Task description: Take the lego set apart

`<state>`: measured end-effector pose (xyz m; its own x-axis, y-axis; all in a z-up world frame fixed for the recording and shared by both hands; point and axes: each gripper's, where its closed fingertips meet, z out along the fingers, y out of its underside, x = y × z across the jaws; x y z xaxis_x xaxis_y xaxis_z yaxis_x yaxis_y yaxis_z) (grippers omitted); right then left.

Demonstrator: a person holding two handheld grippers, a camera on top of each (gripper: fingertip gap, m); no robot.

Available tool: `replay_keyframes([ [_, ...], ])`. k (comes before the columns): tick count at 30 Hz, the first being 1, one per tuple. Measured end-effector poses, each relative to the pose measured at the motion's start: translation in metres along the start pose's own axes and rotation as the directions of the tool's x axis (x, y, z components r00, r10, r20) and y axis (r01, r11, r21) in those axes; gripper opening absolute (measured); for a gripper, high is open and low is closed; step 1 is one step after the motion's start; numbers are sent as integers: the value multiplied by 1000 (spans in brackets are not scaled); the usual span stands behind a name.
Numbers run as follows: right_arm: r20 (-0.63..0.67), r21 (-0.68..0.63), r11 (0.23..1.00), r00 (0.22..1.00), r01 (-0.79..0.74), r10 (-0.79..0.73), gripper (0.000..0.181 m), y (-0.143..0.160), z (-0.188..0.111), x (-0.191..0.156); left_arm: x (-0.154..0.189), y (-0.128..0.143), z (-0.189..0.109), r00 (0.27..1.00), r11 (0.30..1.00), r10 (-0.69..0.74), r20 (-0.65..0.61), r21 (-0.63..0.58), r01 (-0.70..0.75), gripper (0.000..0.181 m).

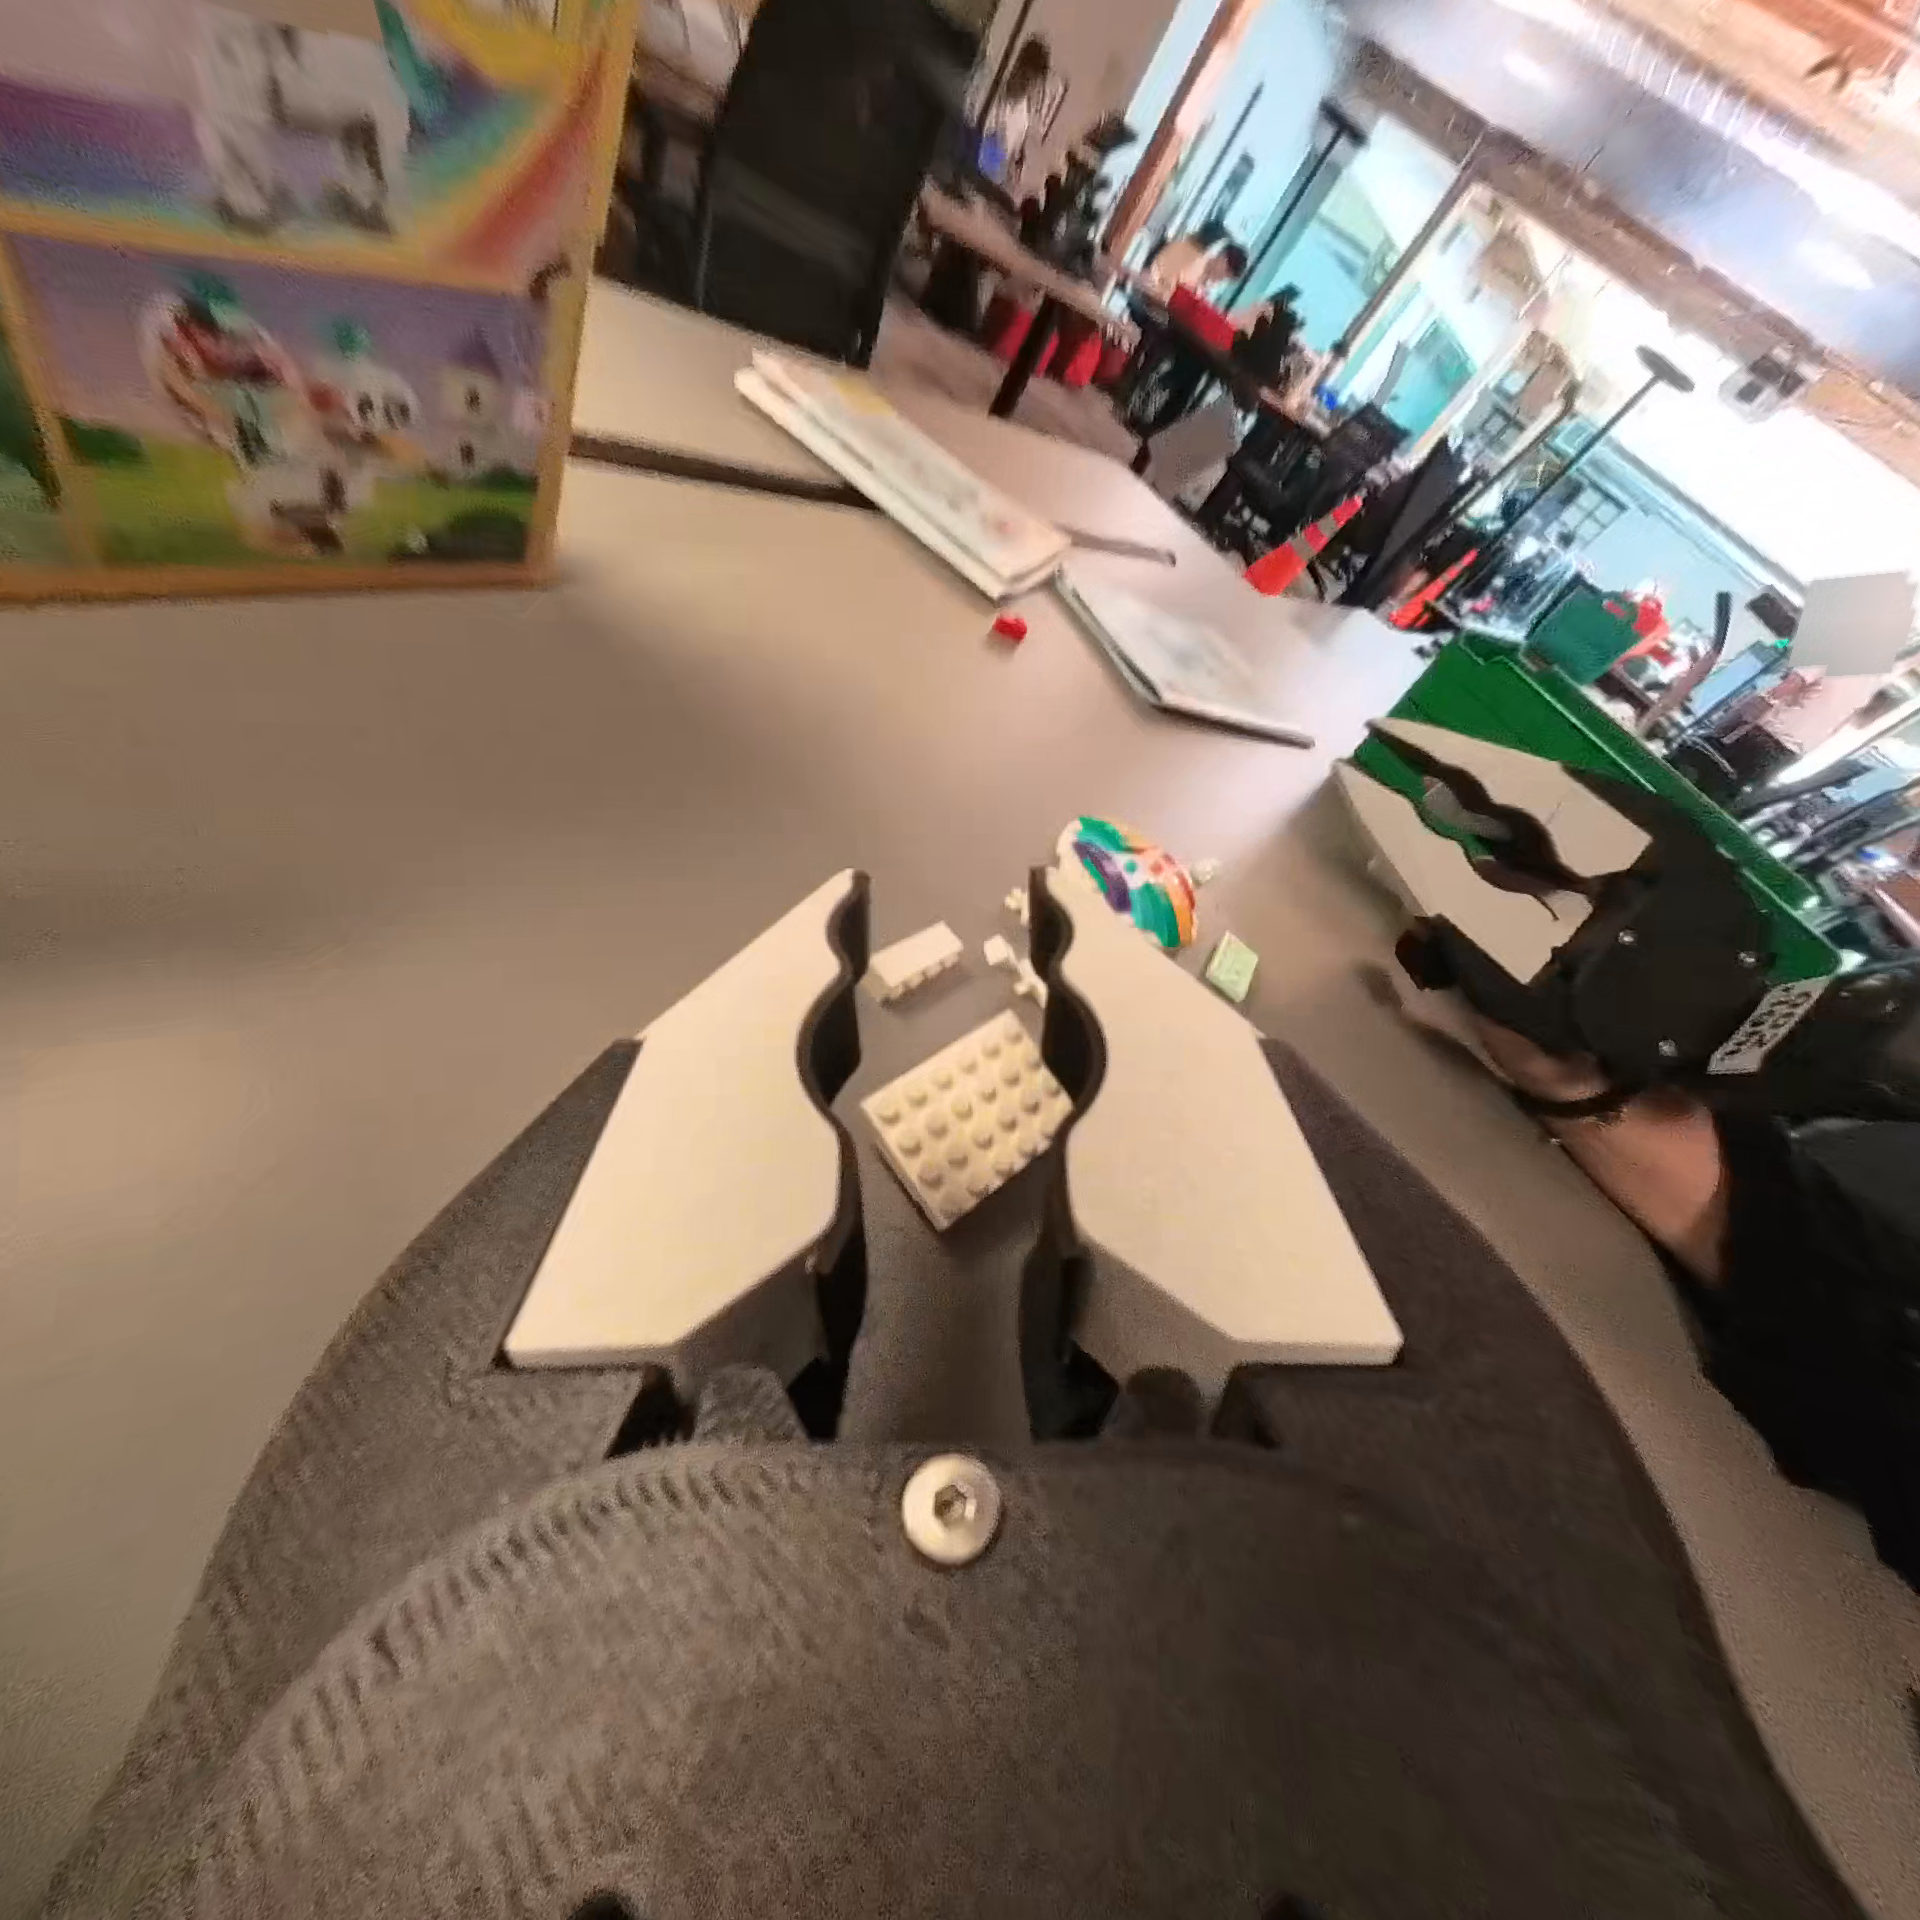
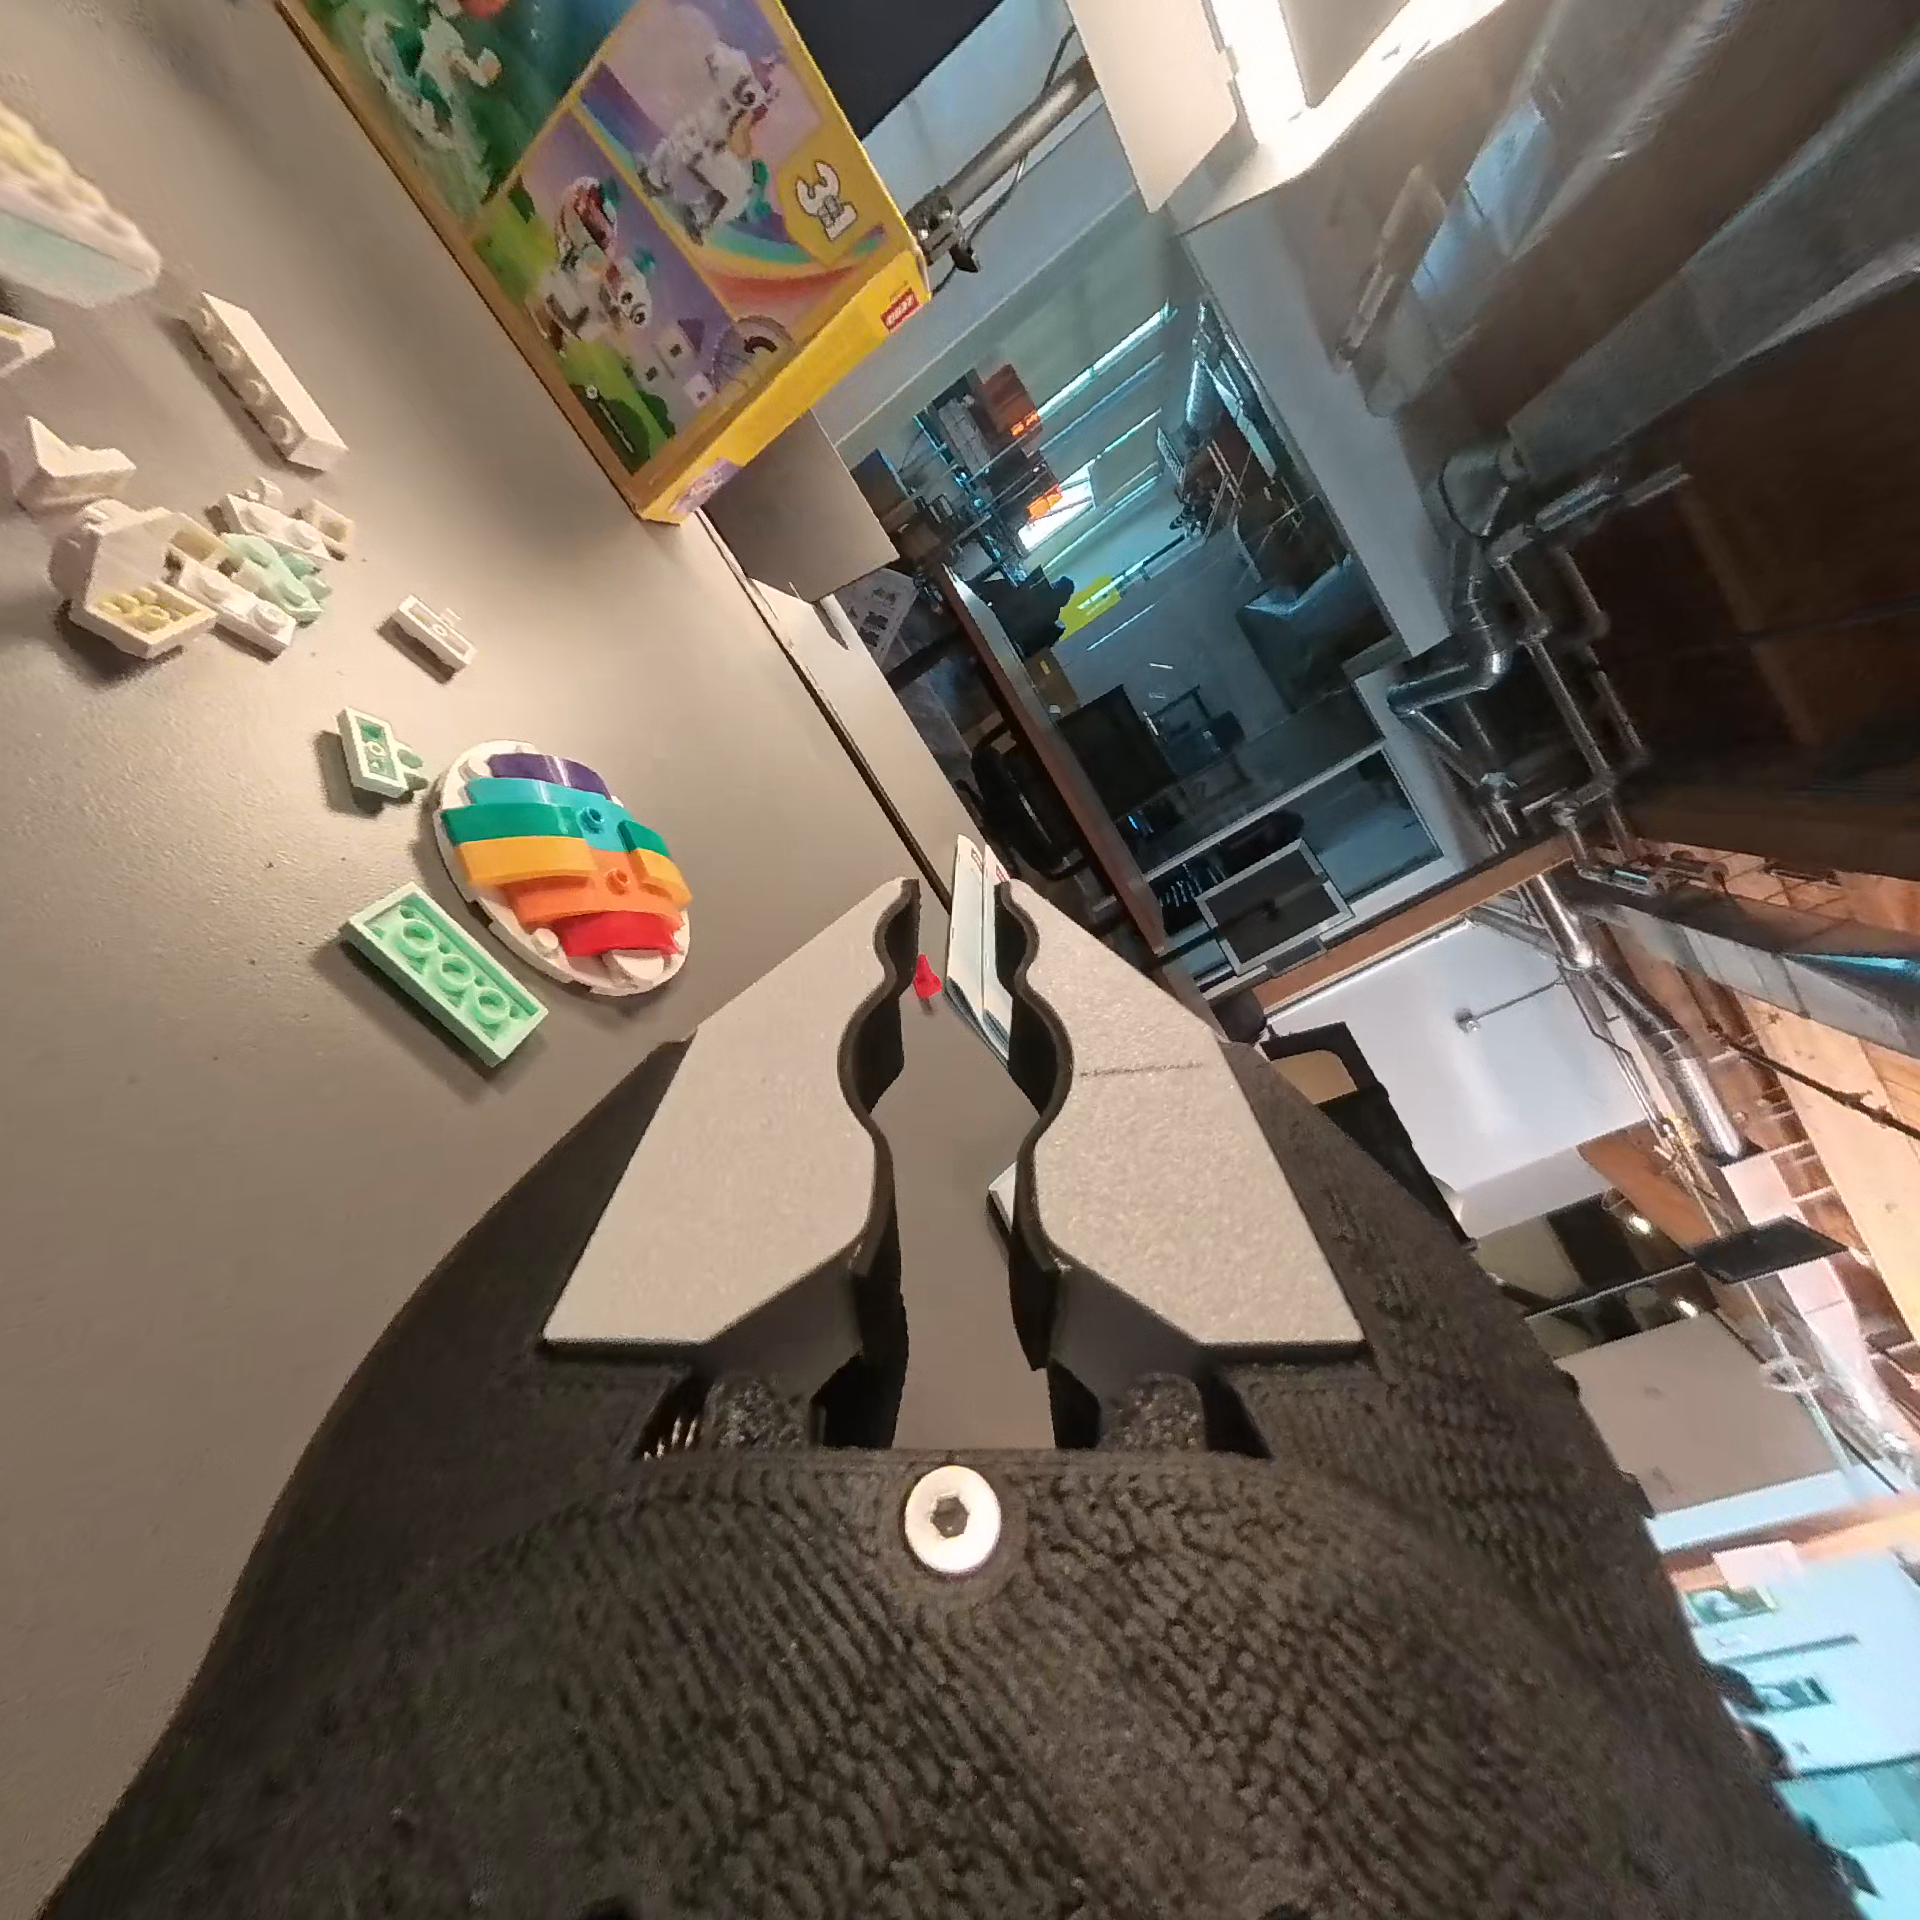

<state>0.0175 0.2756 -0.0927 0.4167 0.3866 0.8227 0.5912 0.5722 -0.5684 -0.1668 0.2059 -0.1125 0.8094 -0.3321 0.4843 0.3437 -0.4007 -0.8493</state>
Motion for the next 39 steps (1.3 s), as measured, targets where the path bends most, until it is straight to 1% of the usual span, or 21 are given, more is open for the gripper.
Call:
replay_keyframes([
  [1,1,-3,1000,1000,-1,1,12,1,0,0,2,-4,-1,1000,999,28,0,28,-28,30],
  [4,27,19,999,998,-48,48,12,-1,0,-3,17,-13,-2,987,981,160,-5,113,-159,31],
  [6,129,47,986,980,-162,155,13,-8,-2,-12,25,-18,-4,961,946,274,38,167,-276,31],
  [7,212,35,970,950,-240,228,17,-12,-3,-21,29,-21,-5,943,922,328,62,197,-334,31],
  [8,290,-2,948,907,-318,305,25,-13,-3,-29,33,-23,-6,923,896,376,84,222,-386,31],
  [10,398,-86,898,811,-431,427,40,-16,-1,-39,39,-25,-6,880,844,458,126,248,-475,31],
  [11,437,-127,873,764,-470,475,43,-17,1,-43,42,-24,-5,858,823,495,140,243,-514,31],
  [13,496,-234,836,679,-496,541,47,-12,8,-55,44,-20,-2,821,793,549,158,213,-571,31],
  [15,514,-341,808,624,-480,588,61,-3,17,-66,48,-18,0,787,762,593,169,195,-617,30],
  [18,535,-424,796,591,-431,604,92,5,26,-80,51,-16,1,748,724,637,188,187,-663,30],
  [19,548,-440,801,585,-405,597,96,6,28,-85,52,-15,1,742,719,644,187,184,-670,30],
  [21,569,-459,800,563,-386,599,97,5,33,-91,53,-14,2,739,716,649,181,181,-674,30],
  [22,581,-477,788,534,-389,615,96,5,34,-94,53,-14,2,740,718,648,181,181,-673,30],
  [24,594,-527,747,454,-404,664,88,5,33,-98,52,-14,1,748,725,639,176,188,-663,30],
  [25,592,-539,730,428,-419,683,85,5,33,-97,52,-14,1,755,730,633,172,191,-656,30],
  [27,594,-544,716,401,-438,697,72,4,32,-95,50,-16,0,769,742,617,169,200,-640,30],
  [28,602,-538,722,402,-434,690,63,3,31,-96,50,-16,-1,775,748,610,166,204,-632,30],
  [31,614,-496,767,460,-406,641,63,1,28,-96,49,-17,-1,790,761,594,154,213,-613,30],
  [34,611,-390,843,581,-369,537,62,-4,27,-92,53,-16,-1,797,766,591,123,224,-603,30],
  [37,593,-218,924,709,-313,381,58,-15,23,-84,61,-13,-1,799,769,597,67,235,-594,32],
  [39,573,-134,956,767,-262,290,58,-21,20,-83,71,-8,0,803,778,595,2,246,-578,34],
])
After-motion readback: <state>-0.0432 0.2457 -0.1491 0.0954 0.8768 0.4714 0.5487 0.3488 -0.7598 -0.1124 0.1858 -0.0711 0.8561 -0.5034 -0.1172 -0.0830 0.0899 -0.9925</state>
